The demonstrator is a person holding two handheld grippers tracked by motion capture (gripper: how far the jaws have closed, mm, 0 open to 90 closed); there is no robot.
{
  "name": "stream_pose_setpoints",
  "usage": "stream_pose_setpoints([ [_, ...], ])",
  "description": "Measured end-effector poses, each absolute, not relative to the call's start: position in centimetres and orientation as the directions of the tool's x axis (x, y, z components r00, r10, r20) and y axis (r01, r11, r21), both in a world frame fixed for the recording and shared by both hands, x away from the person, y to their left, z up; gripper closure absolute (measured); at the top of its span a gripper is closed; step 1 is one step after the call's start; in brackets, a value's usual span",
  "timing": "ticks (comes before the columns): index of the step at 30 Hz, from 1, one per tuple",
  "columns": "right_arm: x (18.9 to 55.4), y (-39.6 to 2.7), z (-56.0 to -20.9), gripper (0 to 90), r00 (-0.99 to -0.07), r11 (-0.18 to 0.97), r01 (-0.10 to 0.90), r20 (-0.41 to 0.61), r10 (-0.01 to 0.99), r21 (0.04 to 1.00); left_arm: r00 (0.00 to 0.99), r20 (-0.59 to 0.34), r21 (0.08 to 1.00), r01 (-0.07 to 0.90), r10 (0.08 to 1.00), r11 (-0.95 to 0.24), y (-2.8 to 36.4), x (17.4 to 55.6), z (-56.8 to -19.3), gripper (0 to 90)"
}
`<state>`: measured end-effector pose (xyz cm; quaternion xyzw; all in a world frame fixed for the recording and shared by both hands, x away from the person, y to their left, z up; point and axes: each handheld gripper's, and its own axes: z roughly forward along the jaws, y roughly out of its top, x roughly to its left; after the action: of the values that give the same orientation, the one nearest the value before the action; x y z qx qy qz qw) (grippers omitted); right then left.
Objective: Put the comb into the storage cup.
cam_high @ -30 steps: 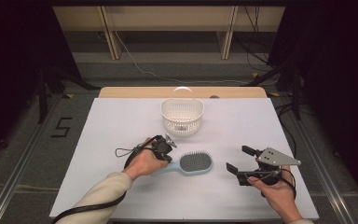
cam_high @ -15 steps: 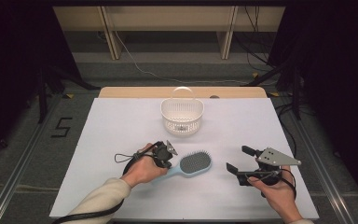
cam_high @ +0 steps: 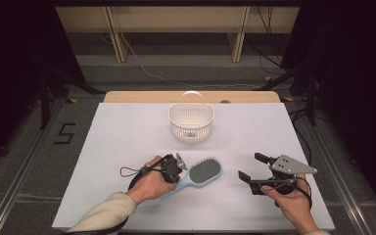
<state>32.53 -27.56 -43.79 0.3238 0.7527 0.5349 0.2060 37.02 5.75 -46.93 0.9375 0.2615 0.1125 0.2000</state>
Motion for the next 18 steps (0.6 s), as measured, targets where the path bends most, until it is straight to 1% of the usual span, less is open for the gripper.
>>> stream_pose_setpoints([
  [11, 32.5, -27.5, -43.8, 12.8, -0.706, 0.222, 0.270, 0.035, 0.708, 0.937, 0.838, 0.086, 0.446, 0.451, 0.539, -0.773, 6.1, 36.6, -47.0, 88.9],
  [13, 32.5, -27.5, -43.8, 12.8, -0.706, 0.222, 0.271, 0.036, 0.708, 0.937, 0.836, 0.080, 0.451, 0.454, 0.542, -0.768, 6.3, 36.8, -47.0, 85.4],
  [15, 32.5, -27.5, -43.8, 12.8, -0.707, 0.222, 0.269, 0.036, 0.706, 0.937, 0.830, 0.056, 0.457, 0.473, 0.555, -0.753, 6.6, 37.0, -46.9, 81.0],
  [16, 32.5, -27.5, -43.8, 12.8, -0.707, 0.222, 0.269, 0.036, 0.706, 0.937, 0.828, 0.049, 0.458, 0.478, 0.558, -0.750, 6.7, 37.1, -46.9, 81.0],
  [18, 32.5, -27.6, -43.8, 12.8, -0.707, 0.222, 0.271, 0.037, 0.707, 0.936, 0.822, 0.051, 0.463, 0.484, 0.568, -0.742, 7.0, 37.2, -46.8, 78.2],
])
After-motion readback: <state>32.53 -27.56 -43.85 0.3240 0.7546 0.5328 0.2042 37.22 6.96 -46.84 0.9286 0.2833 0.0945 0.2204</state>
